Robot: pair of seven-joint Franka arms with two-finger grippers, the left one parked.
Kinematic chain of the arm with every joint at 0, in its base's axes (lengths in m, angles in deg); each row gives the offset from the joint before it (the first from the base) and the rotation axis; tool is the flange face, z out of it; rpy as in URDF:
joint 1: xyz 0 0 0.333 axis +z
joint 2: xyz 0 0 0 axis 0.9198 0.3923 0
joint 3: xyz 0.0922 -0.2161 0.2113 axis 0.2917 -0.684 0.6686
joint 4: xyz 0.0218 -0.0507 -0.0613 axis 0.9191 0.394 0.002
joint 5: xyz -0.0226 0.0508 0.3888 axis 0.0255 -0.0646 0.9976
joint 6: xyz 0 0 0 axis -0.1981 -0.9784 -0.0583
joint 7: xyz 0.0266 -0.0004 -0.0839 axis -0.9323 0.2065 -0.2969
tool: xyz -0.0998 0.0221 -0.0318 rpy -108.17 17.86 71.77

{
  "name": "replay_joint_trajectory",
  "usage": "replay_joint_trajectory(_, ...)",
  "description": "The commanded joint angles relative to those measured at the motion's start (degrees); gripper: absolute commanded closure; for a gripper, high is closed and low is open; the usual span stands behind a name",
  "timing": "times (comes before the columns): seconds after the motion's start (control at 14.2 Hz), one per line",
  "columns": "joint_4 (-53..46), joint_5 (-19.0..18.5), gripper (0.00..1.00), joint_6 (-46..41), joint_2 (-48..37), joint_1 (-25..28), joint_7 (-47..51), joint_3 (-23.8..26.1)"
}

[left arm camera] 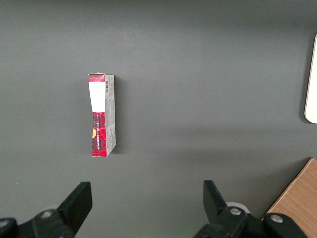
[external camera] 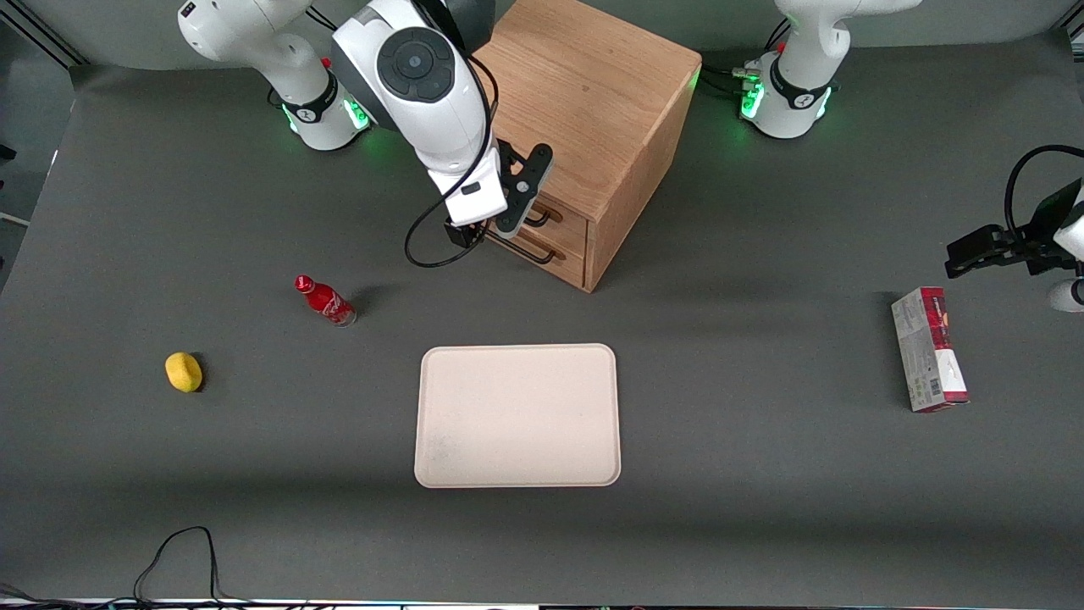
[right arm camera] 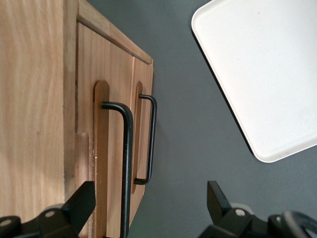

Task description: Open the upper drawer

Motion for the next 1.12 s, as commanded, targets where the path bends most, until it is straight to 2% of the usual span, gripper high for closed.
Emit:
replay_joint_trajectory(0.0,3.6,1.8,0.00,2.4,-0.9,0.0,-2.0,-0.5)
replay_joint_trajectory(1.05,8.0,1.2,0.00,7.7,1.2,-0.3,-2.0,-0.6)
